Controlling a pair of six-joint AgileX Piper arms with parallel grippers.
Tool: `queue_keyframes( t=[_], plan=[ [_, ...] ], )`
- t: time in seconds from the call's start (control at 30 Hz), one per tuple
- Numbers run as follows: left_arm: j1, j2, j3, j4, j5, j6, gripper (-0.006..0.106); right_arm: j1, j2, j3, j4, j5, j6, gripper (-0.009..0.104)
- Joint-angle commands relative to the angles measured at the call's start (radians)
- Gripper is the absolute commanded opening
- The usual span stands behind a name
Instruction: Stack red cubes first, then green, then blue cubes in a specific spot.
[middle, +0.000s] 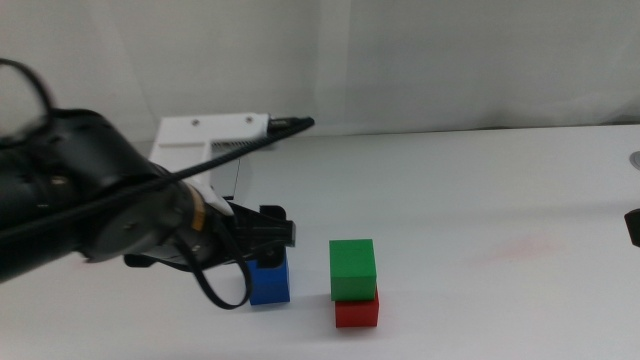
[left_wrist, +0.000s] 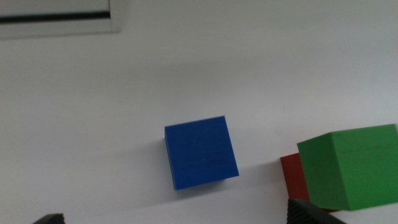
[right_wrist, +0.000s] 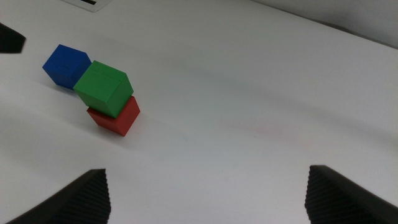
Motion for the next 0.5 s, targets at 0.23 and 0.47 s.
queue_keyframes(
  t=[0.23, 0.47],
  plan=[
    [0.002, 0.118, -0.007, 0.001, -0.091, -0.055, 0.087, -0.007, -0.002, 0.005, -0.006, -0.011, -0.006, 0.084],
    [0.002, 0.187, -0.007, 0.007, -0.134, -0.073, 0.087, -0.007, -0.002, 0.005, 0.000, -0.011, 0.018, 0.084]
  ],
)
